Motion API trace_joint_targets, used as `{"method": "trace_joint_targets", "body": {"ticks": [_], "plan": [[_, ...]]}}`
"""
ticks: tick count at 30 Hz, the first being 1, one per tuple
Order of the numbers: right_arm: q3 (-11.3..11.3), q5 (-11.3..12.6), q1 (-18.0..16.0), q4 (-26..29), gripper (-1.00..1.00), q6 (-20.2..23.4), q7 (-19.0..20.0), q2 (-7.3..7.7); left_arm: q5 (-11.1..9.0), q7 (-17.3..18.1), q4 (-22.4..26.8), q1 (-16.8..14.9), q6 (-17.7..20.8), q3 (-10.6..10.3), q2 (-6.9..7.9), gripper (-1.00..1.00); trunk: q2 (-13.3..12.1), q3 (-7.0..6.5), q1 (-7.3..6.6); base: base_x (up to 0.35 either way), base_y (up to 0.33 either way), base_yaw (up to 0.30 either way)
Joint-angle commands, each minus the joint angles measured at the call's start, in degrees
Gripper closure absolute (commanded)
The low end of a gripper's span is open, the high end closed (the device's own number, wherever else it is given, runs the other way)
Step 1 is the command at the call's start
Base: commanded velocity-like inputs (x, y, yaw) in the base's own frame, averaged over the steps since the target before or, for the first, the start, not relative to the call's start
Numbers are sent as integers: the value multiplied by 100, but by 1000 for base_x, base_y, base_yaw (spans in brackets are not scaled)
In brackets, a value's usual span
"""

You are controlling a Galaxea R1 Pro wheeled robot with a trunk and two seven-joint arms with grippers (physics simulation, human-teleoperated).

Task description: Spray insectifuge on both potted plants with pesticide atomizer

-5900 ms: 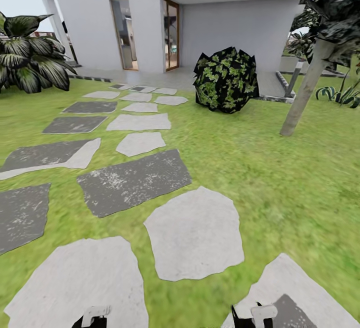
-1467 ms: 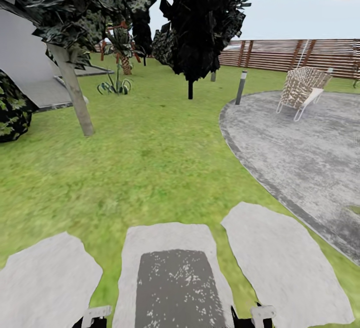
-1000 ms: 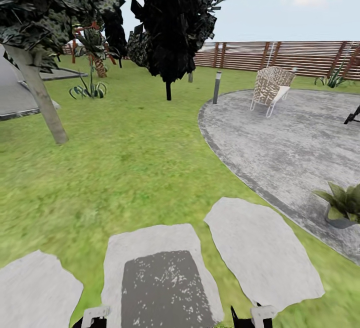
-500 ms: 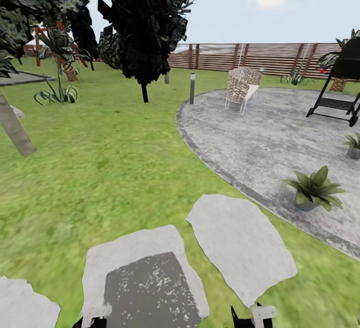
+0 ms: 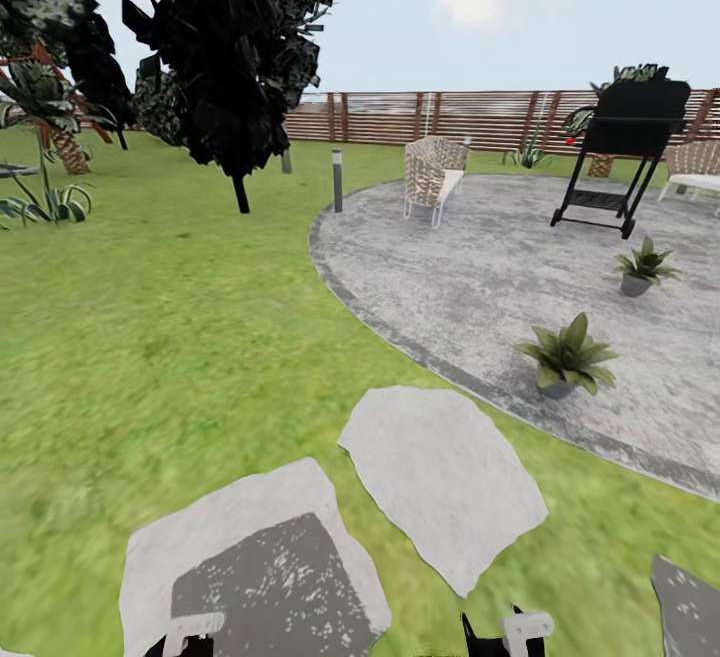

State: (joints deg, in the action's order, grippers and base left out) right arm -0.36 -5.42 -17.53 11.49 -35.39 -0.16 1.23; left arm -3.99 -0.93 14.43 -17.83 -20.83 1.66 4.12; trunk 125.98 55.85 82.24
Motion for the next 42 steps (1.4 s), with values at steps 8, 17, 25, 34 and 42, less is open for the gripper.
{"method": "trace_joint_targets", "body": {"ticks": [8, 17, 25, 34, 42], "plan": [[-8, -38, -5, -6, -100, -14, -2, 0, -32, 5, -2, -1, -17, -7, 0, 100, 2, -20, -1, 0, 0, -300], [-8, -38, -5, -6, -100, -14, -2, 0, -32, 5, -2, -1, -17, -8, 1, 100, 2, -48, -1, 0, 0, -300], [-8, -38, -5, -6, -100, -14, -2, -3, -32, 5, -2, -1, -17, -4, 1, 100, 2, -73, -1, 0, 0, -300], [-8, -38, -5, -6, -100, -12, 1, -8, -41, 5, -2, -1, -17, 1, 1, 100, 2, -100, -1, 0, 0, -300], [-8, -38, -5, -6, -100, -13, 0, -7, -41, 5, -2, -1, -17, 1, 1, 100, 2, -125, -1, 0, 0, -300]]}}
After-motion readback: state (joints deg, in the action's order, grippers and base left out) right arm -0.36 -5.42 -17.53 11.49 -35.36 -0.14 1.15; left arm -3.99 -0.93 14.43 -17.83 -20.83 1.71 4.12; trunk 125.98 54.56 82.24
